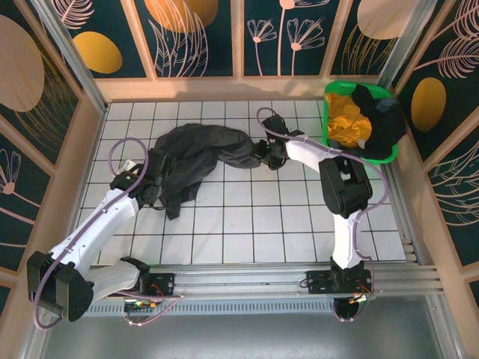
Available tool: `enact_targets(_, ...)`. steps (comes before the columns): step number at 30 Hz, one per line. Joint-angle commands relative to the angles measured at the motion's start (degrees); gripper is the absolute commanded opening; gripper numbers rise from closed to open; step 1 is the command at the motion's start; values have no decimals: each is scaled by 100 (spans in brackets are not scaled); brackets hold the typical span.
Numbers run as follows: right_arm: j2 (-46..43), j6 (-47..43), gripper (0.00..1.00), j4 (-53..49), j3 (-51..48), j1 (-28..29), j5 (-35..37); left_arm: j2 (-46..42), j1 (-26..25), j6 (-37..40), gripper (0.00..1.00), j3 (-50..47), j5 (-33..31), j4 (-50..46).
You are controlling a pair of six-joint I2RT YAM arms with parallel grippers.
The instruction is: Fold and stack the t-shirts
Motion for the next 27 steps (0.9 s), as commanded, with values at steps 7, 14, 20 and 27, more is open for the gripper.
enact_targets(7,903,483,33,-251,794,69,-266,134,464,636,0,170,61,179)
enact_targets(14,714,476,0,-319,679,64,12,424,1008,1062,0,532,408,558)
enact_targets(20,-176,-236,0,-465,734,-26,700,558,1380,1449,0,1156,315,594)
enact_targets(27,-1146,-1153,0,-1081,1145,-303,1256,534,1456,1857,0,2267,-262,306)
